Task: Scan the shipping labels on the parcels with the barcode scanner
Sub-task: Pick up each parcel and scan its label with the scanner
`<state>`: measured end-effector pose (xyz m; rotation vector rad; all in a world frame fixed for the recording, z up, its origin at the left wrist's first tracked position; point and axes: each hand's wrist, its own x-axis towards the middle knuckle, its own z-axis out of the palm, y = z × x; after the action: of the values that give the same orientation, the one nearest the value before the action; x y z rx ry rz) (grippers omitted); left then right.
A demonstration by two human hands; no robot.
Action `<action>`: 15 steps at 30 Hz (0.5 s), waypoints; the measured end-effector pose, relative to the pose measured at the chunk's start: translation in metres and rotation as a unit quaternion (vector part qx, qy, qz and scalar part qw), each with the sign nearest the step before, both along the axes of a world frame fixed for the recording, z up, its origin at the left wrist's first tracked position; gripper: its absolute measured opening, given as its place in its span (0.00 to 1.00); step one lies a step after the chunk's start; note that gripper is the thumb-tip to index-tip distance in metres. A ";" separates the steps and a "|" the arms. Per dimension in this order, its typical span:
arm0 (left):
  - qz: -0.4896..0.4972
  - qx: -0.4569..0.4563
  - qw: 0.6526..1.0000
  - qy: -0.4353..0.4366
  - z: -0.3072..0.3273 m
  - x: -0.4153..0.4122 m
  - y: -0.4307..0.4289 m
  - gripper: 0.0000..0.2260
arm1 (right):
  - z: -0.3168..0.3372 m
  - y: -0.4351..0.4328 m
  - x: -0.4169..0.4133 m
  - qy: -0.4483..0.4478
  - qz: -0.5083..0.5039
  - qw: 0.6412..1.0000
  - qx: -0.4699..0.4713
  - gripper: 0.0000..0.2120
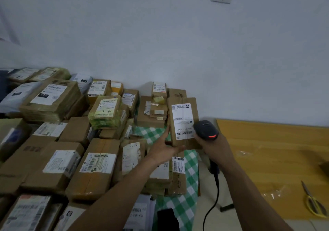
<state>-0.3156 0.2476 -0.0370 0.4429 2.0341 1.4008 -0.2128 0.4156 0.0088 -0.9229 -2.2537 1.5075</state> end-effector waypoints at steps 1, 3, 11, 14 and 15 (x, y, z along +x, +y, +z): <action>-0.006 0.011 1.000 -0.021 -0.003 0.004 0.002 0.43 | -0.005 0.003 0.003 0.003 -0.014 1.000 -0.012 0.14; -0.018 0.027 0.997 -0.064 -0.013 0.009 0.006 0.37 | -0.018 0.010 0.010 -0.003 -0.036 0.998 -0.055 0.18; -0.089 -0.041 0.994 -0.044 -0.032 0.012 0.014 0.18 | -0.070 0.030 0.031 -0.025 -0.073 0.972 -0.221 0.21; -0.106 -0.071 0.989 -0.072 -0.036 0.009 0.018 0.19 | -0.079 0.032 0.034 -0.028 -0.077 0.968 -0.238 0.19; -0.112 -0.087 0.988 -0.065 -0.037 0.010 0.019 0.20 | -0.082 0.034 0.035 -0.034 -0.074 0.969 -0.234 0.19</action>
<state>-0.3058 0.2665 -0.0743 0.4757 1.9160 1.0791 -0.1780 0.4493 -0.0734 -1.2515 -1.8470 2.0030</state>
